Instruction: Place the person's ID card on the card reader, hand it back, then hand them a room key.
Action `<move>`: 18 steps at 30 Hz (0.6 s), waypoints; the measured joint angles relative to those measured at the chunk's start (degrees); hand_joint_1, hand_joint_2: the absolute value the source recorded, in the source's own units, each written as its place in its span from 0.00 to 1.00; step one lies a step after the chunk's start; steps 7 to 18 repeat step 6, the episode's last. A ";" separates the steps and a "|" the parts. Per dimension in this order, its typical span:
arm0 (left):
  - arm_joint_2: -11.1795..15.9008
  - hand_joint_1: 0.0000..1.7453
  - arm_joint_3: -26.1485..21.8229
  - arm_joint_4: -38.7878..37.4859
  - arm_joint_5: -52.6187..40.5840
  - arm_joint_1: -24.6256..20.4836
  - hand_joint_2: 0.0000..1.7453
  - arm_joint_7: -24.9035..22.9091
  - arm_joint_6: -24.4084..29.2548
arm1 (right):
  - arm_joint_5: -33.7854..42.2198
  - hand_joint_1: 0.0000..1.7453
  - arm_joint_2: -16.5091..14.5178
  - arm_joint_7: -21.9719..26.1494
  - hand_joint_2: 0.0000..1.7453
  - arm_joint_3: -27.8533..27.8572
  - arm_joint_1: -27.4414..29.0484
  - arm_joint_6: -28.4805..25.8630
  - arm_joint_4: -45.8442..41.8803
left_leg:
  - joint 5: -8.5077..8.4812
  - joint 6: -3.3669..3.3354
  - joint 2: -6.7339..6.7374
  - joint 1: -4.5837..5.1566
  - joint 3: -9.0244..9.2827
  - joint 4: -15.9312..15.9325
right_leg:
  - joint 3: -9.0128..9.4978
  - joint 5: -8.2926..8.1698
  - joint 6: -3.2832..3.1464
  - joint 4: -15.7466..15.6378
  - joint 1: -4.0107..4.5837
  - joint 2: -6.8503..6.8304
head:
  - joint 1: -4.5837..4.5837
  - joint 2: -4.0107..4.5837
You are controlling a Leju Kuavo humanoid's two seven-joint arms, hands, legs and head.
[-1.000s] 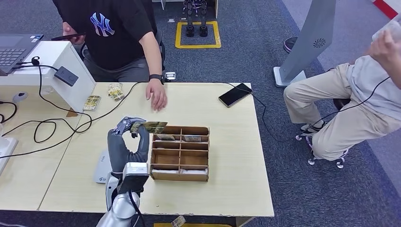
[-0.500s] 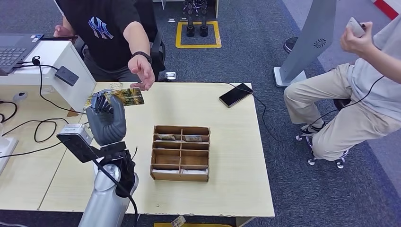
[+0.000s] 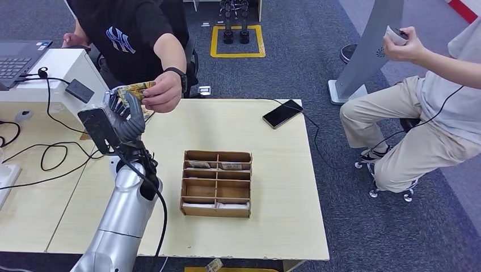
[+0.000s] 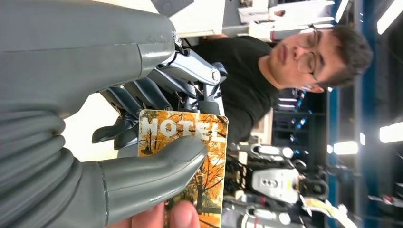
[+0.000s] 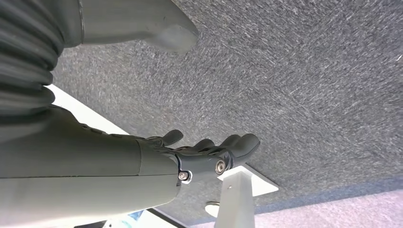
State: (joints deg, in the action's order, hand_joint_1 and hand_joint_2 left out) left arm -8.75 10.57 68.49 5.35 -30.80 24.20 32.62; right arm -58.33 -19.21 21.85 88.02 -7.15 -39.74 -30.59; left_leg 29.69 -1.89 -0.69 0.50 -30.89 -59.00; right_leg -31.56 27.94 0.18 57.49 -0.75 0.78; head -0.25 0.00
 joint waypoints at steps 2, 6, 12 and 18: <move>0.01 0.97 -0.78 -2.42 0.32 -1.51 1.00 -0.21 0.62 | -0.36 0.00 0.00 -0.03 1.00 0.00 -0.01 0.00 0.07 | -0.01 -0.01 0.00 0.00 0.00 0.00 | 0.00 -0.01 0.00 0.00 0.00 0.00 | -0.01 0.00; 0.06 0.59 -1.82 -6.24 0.94 -3.89 1.00 -1.00 0.55 | -0.66 0.00 0.00 -0.29 1.00 0.00 -0.02 0.00 0.08 | -0.01 -0.02 0.00 0.00 0.00 0.00 | 0.00 -0.02 0.01 0.00 0.00 0.00 | -0.01 0.00; 0.06 0.59 -1.82 -6.24 0.94 -3.89 1.00 -1.00 0.55 | -0.66 0.00 0.00 -0.29 1.00 0.00 -0.02 0.00 0.08 | -0.01 -0.02 0.00 0.00 0.00 0.00 | 0.00 -0.02 0.01 0.00 0.00 0.00 | -0.01 0.00; 0.06 0.59 -1.82 -6.24 0.94 -3.89 1.00 -1.00 0.55 | -0.66 0.00 0.00 -0.29 1.00 0.00 -0.02 0.00 0.08 | -0.01 -0.02 0.00 0.00 0.00 0.00 | 0.00 -0.02 0.01 0.00 0.00 0.00 | -0.01 0.00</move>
